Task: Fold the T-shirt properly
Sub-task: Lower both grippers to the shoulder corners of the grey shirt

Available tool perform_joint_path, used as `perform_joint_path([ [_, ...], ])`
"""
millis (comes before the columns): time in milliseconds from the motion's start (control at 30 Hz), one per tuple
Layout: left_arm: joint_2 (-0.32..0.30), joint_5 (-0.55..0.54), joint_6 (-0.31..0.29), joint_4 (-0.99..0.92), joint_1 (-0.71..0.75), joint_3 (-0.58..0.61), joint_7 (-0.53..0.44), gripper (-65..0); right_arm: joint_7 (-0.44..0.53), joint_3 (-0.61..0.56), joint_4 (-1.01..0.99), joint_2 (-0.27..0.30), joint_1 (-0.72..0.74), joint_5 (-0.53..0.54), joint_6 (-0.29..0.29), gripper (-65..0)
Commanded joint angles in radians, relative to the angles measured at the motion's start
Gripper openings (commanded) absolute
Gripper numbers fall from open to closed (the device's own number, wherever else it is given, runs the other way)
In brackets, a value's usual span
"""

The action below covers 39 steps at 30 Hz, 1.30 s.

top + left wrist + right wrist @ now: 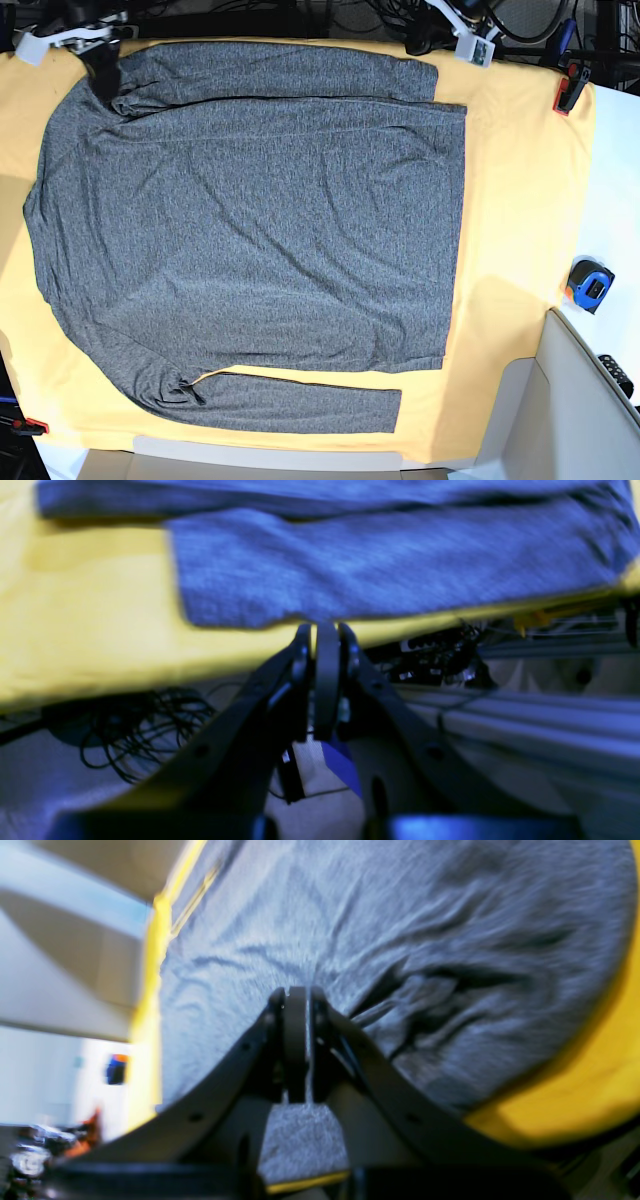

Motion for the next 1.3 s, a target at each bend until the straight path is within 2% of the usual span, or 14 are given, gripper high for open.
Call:
perform_joint_path([
  [0, -0.002, -0.034, -0.013, 0.017, -0.006, -0.013, 0.003, -65.0, -0.053, 0.071, 0.013, -0.024, 0.001, 0.075, 0.009, -64.4],
  [100, -0.002, -0.059, -0.013, 0.017, -0.05, -0.02, 0.04, -65.0, -0.233, 0.268, 0.005, -0.125, 0.037, 0.154, 0.006, -56.2],
  [200, -0.002, -0.06, -0.013, 0.013, -0.092, -0.02, 0.069, -65.0, -0.409, 0.462, 0.0, -0.228, 0.087, 0.169, 0.004, -50.0],
  [267, -0.002, -0.06, -0.013, 0.012, -0.112, -0.02, 0.088, -64.9, -0.518, 0.581, -0.004, -0.289, 0.133, 0.164, 0.004, -48.2],
  [367, -0.002, -0.06, -0.013, 0.012, -0.125, -0.02, 0.1, -62.2, -0.653, 0.709, -0.038, -0.3, 0.185, 0.166, 0.004, -46.3],
  [433, -0.002, -0.06, -0.013, 0.012, -0.127, -0.02, 0.1, -59.7, -0.704, 0.755, -0.073, -0.3, 0.218, 0.164, 0.007, -43.3],
  [533, -0.001, -0.06, -0.013, 0.012, -0.135, -0.02, 0.1, -57.0, -0.713, 0.76, -0.136, -0.3, 0.225, 0.175, 0.03, -36.9],
  [600, -0.002, -0.06, -0.014, 0.01, -0.139, -0.02, 0.102, -55.9, -0.715, 0.759, -0.167, -0.3, 0.227, 0.183, 0.082, -33.1],
  [667, -0.002, -0.06, -0.014, 0.01, -0.139, -0.02, 0.102, -55.5, -0.724, 0.749, -0.176, -0.3, 0.23, 0.183, 0.121, -32.7],
  [767, -0.002, -0.06, -0.014, 0.01, -0.138, -0.02, 0.102, -55.5, -0.755, 0.743, -0.176, -0.3, 0.242, 0.183, 0.148, -32.6],
  [900, -0.002, -0.06, -0.014, 0.01, -0.138, -0.02, 0.102, -55.5, -0.758, 0.74, -0.178, -0.3, 0.282, 0.183, 0.153, -32.6],
  [1167, -0.035, -0.06, -0.014, 0.01, -0.138, -0.019, 0.102, -55.5, -0.752, 0.636, -0.202, -0.3, 0.351, 0.181, 0.155, -32.5],
  [1267, -0.035, -0.06, -0.014, 0.01, -0.138, -0.019, 0.102, -55.5, -0.752, 0.607, -0.262, -0.3, 0.377, 0.134, 0.155, -32.5],
])
